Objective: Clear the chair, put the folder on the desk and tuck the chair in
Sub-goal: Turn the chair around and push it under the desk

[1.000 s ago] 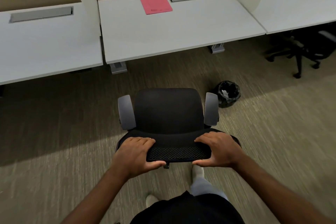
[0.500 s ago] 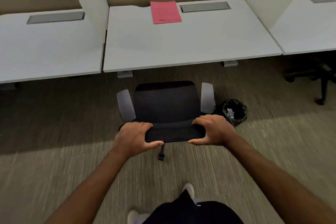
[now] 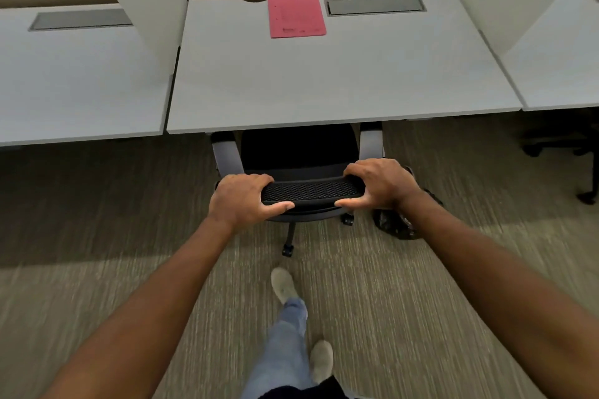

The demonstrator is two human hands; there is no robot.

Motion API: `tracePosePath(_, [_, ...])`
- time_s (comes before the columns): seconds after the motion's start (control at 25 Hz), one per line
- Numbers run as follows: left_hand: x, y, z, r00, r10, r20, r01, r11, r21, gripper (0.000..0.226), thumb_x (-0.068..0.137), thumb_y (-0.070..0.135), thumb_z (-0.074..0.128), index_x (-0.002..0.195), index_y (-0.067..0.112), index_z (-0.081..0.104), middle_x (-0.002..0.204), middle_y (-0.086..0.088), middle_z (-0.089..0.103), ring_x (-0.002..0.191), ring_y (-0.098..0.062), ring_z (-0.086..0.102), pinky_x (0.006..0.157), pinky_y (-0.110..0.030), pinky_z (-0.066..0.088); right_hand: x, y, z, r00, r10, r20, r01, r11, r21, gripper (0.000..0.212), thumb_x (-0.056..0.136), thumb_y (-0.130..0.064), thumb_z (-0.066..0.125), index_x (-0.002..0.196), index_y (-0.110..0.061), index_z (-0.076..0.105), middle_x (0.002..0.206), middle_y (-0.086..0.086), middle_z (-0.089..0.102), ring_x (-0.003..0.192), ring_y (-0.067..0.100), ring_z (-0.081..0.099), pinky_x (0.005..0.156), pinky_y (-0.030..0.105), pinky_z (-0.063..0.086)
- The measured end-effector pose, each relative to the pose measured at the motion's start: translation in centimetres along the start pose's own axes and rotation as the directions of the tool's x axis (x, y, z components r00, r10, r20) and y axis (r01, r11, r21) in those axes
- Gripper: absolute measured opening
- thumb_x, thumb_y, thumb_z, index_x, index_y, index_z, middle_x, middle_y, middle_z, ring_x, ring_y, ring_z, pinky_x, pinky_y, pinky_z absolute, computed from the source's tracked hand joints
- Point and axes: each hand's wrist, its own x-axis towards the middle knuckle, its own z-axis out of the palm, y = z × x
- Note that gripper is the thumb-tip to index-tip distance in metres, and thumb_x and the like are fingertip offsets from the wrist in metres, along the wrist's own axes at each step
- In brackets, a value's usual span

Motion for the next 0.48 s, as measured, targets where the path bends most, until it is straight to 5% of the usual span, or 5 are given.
tracePosePath(0.48, [14.5, -2.5, -0.8, 0.999, 0.008, 0.037, -0.008, 1.0, 0.009, 0.082, 0.074, 0.097, 0.026, 0.105, 0.033, 0.067, 0.083, 0.011, 0.071, 0.075, -0.014, 0.067, 0.067, -0.037, 0.056, 10.4, 10.2, -0.8, 0.999, 0.046, 0.027, -0.046, 0.999, -0.013, 0.09, 0.07, -0.101, 0.023, 0.108, -0.029, 0.061, 0.096, -0.009, 0.067, 0.085, 0.017, 0.064, 0.069, 0.034, 0.053])
